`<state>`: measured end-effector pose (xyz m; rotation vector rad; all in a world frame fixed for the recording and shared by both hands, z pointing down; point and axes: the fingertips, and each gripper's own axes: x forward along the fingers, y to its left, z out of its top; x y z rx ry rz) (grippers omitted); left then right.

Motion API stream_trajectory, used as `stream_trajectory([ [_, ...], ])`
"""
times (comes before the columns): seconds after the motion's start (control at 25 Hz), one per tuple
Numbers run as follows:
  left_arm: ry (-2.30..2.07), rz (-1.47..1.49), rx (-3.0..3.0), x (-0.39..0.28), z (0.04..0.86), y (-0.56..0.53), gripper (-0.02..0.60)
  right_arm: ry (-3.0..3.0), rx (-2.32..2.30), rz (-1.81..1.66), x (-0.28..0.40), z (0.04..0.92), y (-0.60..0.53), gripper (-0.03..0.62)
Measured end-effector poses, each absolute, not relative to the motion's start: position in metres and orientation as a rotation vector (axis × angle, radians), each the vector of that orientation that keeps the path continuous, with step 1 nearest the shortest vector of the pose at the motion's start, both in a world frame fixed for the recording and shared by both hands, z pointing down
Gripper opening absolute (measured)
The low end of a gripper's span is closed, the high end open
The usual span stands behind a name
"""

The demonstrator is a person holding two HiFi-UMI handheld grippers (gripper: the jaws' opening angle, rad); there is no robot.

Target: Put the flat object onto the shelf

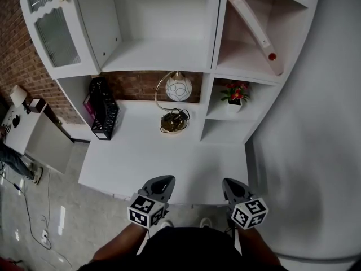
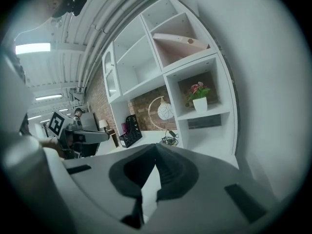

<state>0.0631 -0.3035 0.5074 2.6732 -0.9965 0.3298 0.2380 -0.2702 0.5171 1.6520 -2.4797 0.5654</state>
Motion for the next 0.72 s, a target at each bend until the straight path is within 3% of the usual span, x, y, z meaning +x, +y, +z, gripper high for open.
stream_trajectory([
  [0.72,-1.029,0.332,2.673,0.0541,0.5013,-0.3026,0.006,-2.488,1.625,0.557,0.2307,0.5182,-0.2673,0.003],
])
